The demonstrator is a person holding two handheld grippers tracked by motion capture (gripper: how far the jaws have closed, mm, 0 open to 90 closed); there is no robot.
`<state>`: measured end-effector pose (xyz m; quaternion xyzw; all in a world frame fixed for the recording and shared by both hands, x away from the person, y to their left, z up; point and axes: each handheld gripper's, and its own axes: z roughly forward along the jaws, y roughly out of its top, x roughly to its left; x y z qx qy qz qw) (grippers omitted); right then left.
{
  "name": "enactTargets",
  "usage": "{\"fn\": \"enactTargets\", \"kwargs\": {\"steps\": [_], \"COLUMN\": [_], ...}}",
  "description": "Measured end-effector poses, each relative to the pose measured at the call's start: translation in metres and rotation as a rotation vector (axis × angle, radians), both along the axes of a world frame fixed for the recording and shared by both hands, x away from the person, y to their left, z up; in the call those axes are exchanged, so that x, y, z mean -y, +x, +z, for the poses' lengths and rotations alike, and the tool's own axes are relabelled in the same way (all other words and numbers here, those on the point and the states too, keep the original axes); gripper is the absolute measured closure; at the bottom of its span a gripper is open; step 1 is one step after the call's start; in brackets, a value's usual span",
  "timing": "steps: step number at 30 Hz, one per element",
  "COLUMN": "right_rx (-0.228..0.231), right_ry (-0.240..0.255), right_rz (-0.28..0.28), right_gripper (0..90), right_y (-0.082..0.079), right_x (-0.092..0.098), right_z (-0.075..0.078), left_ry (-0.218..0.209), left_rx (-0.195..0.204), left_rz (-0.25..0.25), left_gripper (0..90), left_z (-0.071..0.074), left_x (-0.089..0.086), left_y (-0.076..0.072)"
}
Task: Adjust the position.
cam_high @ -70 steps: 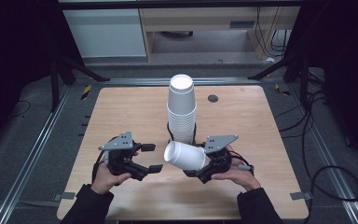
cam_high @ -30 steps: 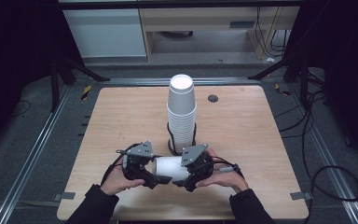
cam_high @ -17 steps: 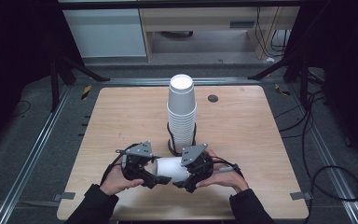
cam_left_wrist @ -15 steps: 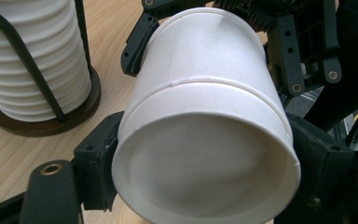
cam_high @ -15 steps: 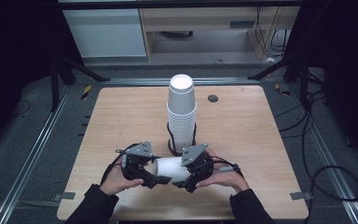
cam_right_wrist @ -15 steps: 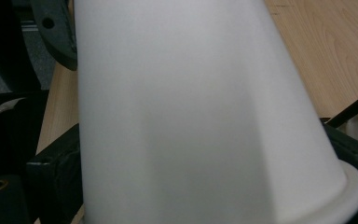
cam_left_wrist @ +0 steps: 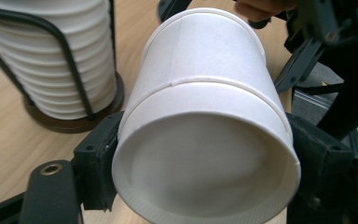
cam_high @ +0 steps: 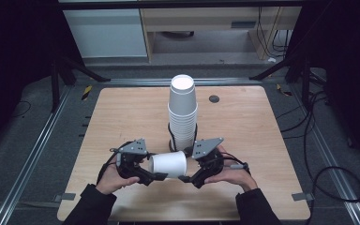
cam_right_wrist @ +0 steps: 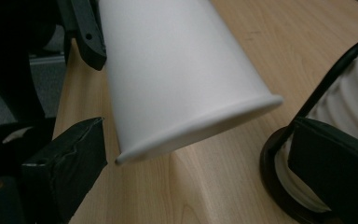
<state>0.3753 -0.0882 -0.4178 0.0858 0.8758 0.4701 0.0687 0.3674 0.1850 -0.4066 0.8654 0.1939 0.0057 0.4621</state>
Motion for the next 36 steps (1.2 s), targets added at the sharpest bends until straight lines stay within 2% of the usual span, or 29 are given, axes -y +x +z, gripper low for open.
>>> {"fn": "enactTargets", "kwargs": {"steps": [1,2,3,6,11,12,13,15,16,17,23,29,36], "right_rx": [0.003,0.003,0.004,0.003,-0.013,-0.013,-0.023,-0.033,-0.033,-0.043,-0.072,-0.1,-0.132], "right_ry": [0.027,0.027,0.049,0.078,0.109,0.109,0.118,0.134,0.134,0.156,0.213,0.23,0.252], "right_rz": [-0.016,-0.016,-0.036,-0.053,-0.081,-0.081,-0.096,-0.104,-0.104,-0.111,-0.091,-0.067,-0.018], "right_gripper": [4.4,4.4,4.4,4.4,4.5,4.5,4.6,4.7,4.7,4.8,4.9,4.9,4.7], "right_y": [0.0,0.0,0.001,0.001,0.001,0.001,0.002,0.002,0.002,0.002,0.001,0.002,0.001], "right_x": [0.007,0.007,0.013,0.02,0.026,0.026,0.028,0.029,0.029,0.029,0.028,0.024,0.019], "right_z": [0.005,0.005,0.008,0.011,0.009,0.009,0.007,0.005,0.005,0.004,0.002,-0.001,-0.003], "left_ry": [-0.006,-0.013,-0.034,-0.054,-0.143,-0.143,-0.178,-0.189,-0.22,-0.236,-0.267,-0.29,-0.267], "left_rx": [0.008,0.011,0.025,0.038,0.082,0.082,0.089,0.096,0.091,0.096,0.101,0.085,0.072], "left_rz": [0.008,0.017,0.037,0.055,0.105,0.105,0.109,0.106,0.099,0.096,0.068,0.037,-0.005], "left_gripper": [21.8,21.8,21.7,21.6,21.5,21.5,21.5,21.4,21.4,21.4,21.3,21.4,21.4], "left_z": [0.001,0.002,0.004,0.006,0.011,0.011,0.011,0.011,0.011,0.012,0.013,0.013,0.01], "left_x": [-0.003,-0.005,-0.009,-0.013,-0.023,-0.023,-0.025,-0.026,-0.026,-0.026,-0.025,-0.02,-0.01], "left_y": [0.001,0.001,0.002,0.003,0.003,0.003,0.003,0.002,0.002,0.002,-0.001,-0.002,-0.005]}}
